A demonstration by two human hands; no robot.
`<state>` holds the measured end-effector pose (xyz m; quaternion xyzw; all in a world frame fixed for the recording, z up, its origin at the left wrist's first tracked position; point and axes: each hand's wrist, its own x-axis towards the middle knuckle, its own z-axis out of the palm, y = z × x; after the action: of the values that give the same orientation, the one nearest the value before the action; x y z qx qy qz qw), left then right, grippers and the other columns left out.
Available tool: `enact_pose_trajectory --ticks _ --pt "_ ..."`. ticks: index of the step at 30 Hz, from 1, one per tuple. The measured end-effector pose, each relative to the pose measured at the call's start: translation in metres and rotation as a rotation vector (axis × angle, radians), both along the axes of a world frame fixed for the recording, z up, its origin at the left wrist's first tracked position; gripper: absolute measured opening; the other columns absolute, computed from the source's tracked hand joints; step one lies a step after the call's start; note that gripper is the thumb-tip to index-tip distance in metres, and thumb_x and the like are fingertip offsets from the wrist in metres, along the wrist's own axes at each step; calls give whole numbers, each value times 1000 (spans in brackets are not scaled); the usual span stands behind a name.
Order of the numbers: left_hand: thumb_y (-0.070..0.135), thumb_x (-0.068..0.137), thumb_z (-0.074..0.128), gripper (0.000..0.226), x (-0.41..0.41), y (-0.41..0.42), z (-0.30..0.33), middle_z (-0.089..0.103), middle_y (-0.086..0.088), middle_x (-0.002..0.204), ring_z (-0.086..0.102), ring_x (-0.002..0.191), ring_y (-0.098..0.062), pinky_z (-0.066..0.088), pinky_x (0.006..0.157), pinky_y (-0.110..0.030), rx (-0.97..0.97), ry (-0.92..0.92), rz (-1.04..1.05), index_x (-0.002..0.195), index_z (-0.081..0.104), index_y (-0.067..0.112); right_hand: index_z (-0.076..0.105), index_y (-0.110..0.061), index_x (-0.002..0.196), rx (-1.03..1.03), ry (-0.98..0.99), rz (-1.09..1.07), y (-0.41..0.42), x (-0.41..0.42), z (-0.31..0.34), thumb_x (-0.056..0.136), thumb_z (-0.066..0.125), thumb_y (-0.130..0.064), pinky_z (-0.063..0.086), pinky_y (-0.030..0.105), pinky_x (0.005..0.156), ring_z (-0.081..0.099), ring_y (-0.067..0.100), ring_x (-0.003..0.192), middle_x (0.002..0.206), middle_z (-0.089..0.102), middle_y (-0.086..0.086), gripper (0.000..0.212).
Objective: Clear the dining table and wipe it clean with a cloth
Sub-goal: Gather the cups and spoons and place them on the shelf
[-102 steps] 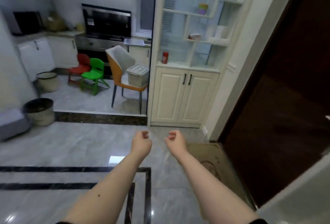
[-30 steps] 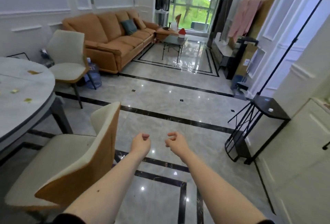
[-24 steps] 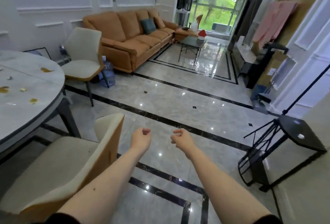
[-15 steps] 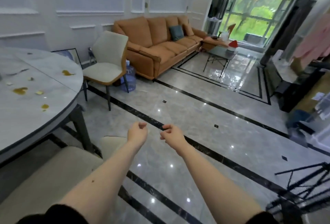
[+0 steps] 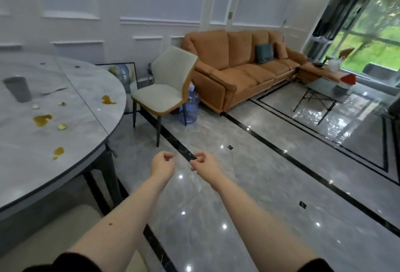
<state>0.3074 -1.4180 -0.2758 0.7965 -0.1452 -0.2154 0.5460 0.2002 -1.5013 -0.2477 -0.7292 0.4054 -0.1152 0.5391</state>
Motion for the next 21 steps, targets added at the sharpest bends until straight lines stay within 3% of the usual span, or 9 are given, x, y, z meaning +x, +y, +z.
enact_pose_trajectory --ticks 6,12,18,21 --pt "3 89 48 22 63 -85 -9 61 -10 104 57 94 -26 40 76 -26 35 5 198 105 63 4 50 -10 116 -58 8 161 -108 81 0 90 57 -14 41 13 53 55 7 68 92 63 9 28" --pt "3 89 49 19 112 -156 -1 59 -8 100 58 101 -27 41 79 -24 29 -27 265 101 62 6 55 -14 109 -98 -5 279 -193 158 7 87 61 -17 53 35 81 65 25 94 94 66 9 22" --pt "4 91 47 23 198 -177 5 55 -4 99 53 92 -19 40 79 -24 69 -64 401 108 61 3 55 -12 107 -100 -2 391 -231 249 -6 87 62 -17 51 32 81 65 24 93 92 66 10 22" --pt "4 90 48 20 255 -182 -4 58 -6 99 57 99 -24 40 78 -25 78 -68 463 105 61 5 54 -12 110 -93 -4 479 -240 309 -13 88 61 -16 49 29 78 65 20 88 82 63 2 24"
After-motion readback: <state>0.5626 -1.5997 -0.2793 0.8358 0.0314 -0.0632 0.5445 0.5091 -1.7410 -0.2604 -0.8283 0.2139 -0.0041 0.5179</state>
